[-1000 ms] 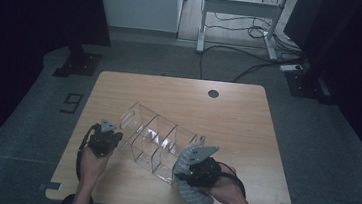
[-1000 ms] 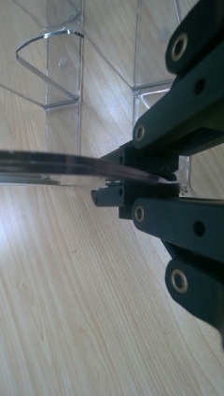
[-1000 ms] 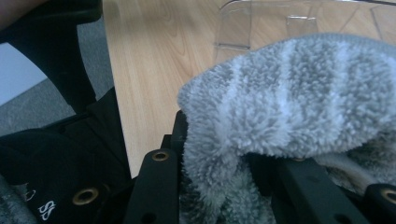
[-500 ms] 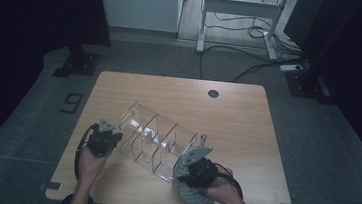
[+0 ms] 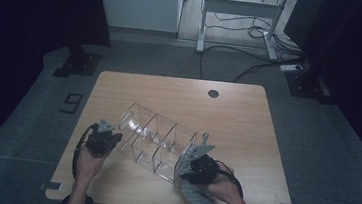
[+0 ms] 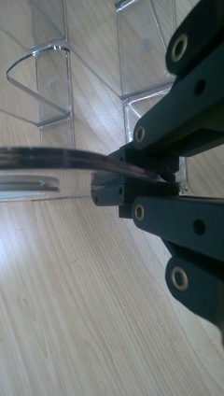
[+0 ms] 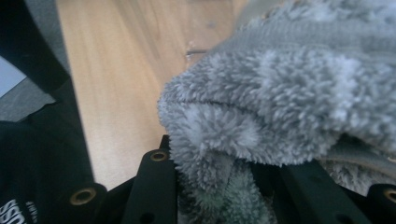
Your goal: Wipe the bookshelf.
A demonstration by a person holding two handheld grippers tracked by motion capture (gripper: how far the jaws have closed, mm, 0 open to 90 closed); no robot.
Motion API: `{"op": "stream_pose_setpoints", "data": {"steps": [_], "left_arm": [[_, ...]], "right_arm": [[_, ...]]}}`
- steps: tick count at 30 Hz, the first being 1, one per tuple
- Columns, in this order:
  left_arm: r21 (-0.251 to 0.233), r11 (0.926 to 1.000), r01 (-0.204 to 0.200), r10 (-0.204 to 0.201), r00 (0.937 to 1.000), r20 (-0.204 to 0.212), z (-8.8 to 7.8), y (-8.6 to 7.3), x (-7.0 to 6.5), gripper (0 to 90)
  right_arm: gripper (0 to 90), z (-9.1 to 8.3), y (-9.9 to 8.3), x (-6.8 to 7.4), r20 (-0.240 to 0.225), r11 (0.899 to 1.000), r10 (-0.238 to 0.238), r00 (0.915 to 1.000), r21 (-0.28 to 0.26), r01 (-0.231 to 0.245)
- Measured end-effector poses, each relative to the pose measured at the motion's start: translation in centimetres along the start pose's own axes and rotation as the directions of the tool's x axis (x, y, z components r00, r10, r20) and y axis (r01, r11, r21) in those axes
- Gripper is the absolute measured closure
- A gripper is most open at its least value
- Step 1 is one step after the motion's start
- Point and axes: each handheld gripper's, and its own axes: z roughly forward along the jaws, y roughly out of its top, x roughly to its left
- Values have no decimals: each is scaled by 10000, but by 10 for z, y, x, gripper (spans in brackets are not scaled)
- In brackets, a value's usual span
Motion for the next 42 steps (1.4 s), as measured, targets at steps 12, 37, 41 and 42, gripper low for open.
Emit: {"op": "stream_pose_setpoints", "data": {"steps": [12,37,41,42], "left_arm": [[-24,9999,-126,127,9999,76,0,0,0,871],[-28,10000,-14,14,9999,121,1,-1,0,869],[-62,10000,-8,9,9999,141,1,-1,0,866],[-61,10000,-1,2,9999,148,1,-1,0,865]], "right_arm": [[686,-4,-4,-27,850,9960,806,9931,-456,-769],[684,-7,-3,-73,1936,9817,1757,9652,-1070,-1573],[684,-5,-4,-74,2022,9825,1765,9633,-946,-1601],[684,-3,-4,-74,2038,9833,1740,9634,-899,-1585]]}}
